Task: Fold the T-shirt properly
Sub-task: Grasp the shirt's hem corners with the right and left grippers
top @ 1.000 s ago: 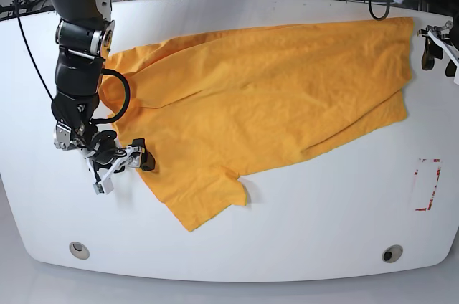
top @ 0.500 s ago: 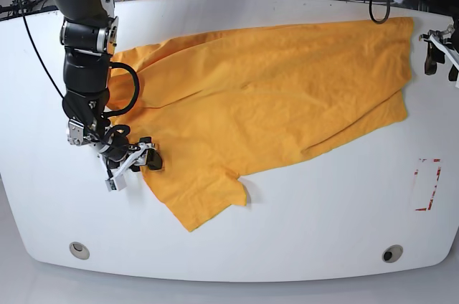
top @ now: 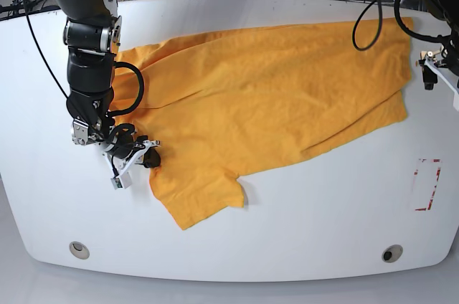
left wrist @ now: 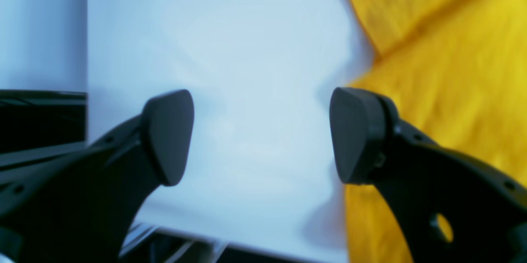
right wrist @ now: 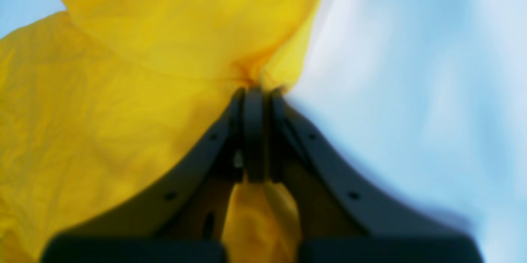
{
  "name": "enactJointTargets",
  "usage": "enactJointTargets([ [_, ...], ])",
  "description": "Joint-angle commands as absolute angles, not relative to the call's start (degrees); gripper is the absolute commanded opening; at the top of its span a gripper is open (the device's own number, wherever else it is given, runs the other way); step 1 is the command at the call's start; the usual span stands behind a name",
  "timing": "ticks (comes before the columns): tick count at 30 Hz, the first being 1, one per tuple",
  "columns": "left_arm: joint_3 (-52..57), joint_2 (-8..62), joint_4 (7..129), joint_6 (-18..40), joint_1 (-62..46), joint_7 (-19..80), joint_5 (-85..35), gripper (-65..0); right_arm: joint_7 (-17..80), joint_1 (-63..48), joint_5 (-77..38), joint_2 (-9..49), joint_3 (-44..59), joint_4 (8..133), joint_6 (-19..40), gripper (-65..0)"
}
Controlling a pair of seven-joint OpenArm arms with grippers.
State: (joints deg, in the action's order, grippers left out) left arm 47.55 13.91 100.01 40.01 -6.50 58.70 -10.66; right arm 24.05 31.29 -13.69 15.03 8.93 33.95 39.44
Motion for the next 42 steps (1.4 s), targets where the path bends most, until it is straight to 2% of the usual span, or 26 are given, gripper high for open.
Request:
enactJointTargets([
  [1,47.43,14.73,96.57,40.00,-3.56,59.21,-9.98,-16.4,23.43,32.84,-14.02,15.78,9.01,34.59,39.69,-65.0],
  [14,47.16,14.73,78.11,40.00,7.25,59.91,-10.24,-16.4,23.43,32.75,-14.02,15.78,9.01,34.59,39.69,-65.0],
  [29,46.73,14.64,62.73,40.00,13.85,60.00,-10.24,-16.7,23.43,32.66,-14.11,15.78,9.01,34.59,39.69,-65.0],
  [35,43.65,14.64,59.30,40.00,14.81,60.09,-10.33,-27.4,23.43,32.57,-14.11,15.78,9.01,34.59,39.69,-65.0],
  [42,40.04,14.64,59.47,40.00,14.55,63.34,-10.33,-28.1,23.43,32.57,-14.11,15.78,9.01,34.59,39.69,-65.0],
])
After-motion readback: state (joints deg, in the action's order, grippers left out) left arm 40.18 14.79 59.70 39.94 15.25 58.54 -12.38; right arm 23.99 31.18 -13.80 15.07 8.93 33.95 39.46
